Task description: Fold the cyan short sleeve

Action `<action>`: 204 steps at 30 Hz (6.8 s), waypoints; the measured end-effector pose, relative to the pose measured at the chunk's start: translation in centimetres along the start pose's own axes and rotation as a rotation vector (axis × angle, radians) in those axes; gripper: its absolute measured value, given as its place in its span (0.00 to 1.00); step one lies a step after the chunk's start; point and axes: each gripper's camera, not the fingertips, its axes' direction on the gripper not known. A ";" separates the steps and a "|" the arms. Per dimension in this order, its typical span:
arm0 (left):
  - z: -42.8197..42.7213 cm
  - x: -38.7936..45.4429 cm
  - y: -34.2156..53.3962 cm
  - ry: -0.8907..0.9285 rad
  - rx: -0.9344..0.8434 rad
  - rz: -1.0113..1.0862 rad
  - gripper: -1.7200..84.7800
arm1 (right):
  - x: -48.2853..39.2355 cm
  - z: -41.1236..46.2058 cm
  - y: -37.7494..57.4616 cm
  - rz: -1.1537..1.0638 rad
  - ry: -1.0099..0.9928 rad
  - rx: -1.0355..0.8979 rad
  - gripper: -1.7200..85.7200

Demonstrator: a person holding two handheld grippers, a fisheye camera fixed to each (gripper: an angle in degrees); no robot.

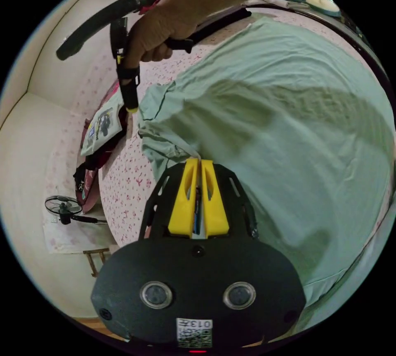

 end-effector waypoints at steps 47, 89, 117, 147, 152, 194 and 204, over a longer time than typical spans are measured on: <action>0.3 -29.5 28.0 0.400 -0.076 -0.768 0.02 | 6.1 11.1 -8.2 0.036 -0.257 -0.097 0.03; 16.4 -38.2 7.5 0.243 0.025 -0.603 0.02 | 23.6 -0.1 17.1 0.591 0.006 -0.021 0.06; 16.5 -26.6 -3.8 0.194 0.123 -0.365 0.02 | 17.0 -10.2 32.1 0.706 0.106 0.063 0.02; 17.2 -13.1 -14.4 0.257 0.068 -0.137 0.02 | 4.3 -17.5 51.8 1.052 0.506 -0.360 0.02; 12.8 -15.5 -9.0 0.257 0.122 -0.235 0.02 | -2.9 -23.3 51.7 1.036 0.443 -0.092 0.02; 2.5 -21.7 11.8 0.179 -0.110 -0.445 0.02 | -23.6 -29.3 52.7 1.175 0.352 -0.158 0.02; 0.2 -15.5 16.9 0.064 -0.226 -0.399 0.02 | -32.1 -30.1 54.8 1.232 0.384 -0.358 0.02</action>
